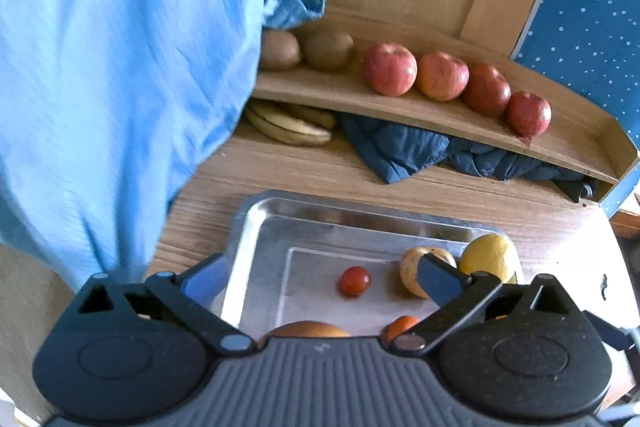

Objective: Organize fruits

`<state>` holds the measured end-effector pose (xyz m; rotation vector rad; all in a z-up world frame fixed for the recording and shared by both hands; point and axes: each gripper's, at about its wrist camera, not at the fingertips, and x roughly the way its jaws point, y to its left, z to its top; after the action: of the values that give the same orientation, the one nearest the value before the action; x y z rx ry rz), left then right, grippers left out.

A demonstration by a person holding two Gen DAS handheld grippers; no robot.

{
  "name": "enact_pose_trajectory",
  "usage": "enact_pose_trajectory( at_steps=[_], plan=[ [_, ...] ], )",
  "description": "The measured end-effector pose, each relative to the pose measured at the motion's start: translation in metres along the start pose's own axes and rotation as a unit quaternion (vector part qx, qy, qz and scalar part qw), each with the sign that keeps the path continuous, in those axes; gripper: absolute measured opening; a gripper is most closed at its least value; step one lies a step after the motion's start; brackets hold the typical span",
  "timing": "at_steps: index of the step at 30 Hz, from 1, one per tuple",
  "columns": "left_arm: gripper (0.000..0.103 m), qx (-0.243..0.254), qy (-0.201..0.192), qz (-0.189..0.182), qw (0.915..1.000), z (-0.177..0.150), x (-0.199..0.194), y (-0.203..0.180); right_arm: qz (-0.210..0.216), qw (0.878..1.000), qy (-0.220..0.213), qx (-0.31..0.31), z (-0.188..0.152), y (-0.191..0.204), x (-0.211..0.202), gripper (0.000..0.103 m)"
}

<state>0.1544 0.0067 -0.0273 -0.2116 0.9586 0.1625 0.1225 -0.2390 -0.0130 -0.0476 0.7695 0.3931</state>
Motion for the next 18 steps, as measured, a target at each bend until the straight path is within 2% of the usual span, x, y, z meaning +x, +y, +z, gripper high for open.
enact_pose_trajectory(
  at_steps=[9,15,18],
  plan=[
    [0.102,0.031,-0.057,-0.010,0.9979,-0.030,-0.029,0.017,-0.045,0.998,-0.034,0.041,-0.011,0.003,-0.031,0.102],
    [0.102,0.049,-0.081,-0.031,0.9950,-0.050,-0.050,0.036,-0.072,0.995,-0.033,0.054,-0.021,0.023,-0.049,0.102],
    [0.102,0.053,-0.081,-0.030,0.9949,-0.058,-0.060,0.046,-0.084,0.994,-0.036,0.067,-0.023,0.035,-0.060,0.102]
  ],
)
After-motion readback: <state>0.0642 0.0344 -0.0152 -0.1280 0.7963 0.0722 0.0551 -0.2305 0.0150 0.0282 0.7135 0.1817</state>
